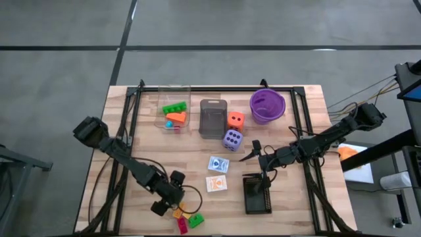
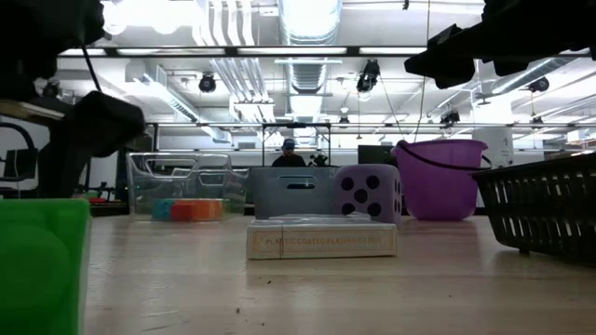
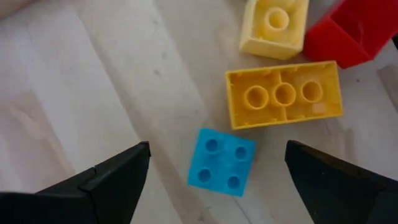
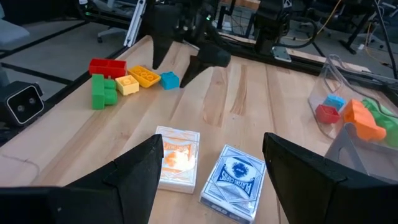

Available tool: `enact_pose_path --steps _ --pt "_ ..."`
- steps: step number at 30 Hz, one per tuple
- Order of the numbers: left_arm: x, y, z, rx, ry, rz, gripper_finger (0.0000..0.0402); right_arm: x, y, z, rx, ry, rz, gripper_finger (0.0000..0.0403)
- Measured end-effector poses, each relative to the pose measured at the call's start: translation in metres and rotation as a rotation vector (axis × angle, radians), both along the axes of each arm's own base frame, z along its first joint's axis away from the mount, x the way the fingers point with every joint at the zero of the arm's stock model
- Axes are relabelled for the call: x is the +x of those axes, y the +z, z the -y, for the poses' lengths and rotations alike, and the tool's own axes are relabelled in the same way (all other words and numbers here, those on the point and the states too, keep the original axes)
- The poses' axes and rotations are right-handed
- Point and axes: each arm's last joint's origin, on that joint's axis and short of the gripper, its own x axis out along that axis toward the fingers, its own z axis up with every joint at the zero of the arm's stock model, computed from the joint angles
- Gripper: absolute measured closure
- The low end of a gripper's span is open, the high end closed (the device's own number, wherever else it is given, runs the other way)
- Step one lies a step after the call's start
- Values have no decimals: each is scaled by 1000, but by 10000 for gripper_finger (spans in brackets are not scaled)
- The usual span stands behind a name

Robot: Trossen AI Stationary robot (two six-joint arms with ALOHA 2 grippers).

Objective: Pick & Place Toys
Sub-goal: Put the blue game piece into the transparent bin

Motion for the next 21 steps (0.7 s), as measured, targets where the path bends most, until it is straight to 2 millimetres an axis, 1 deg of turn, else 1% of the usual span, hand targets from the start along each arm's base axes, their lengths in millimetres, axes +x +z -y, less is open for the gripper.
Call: enact_pose_path --steps 6,10,12,15,21 --pt "2 -8 -1 43 15 -6 21 0 0 0 0 0 0 128" --pt "2 -10 -1 74 26 11 46 0 0 0 1 0 1 128" --pt "2 -10 -2 76 25 13 67 0 0 0 2 -1 0 128" --pt "2 -10 -1 79 22 15 111 0 0 0 5 -1 0 128" --pt "1 -11 -2 83 26 7 218 0 0 0 5 -1 0 128"
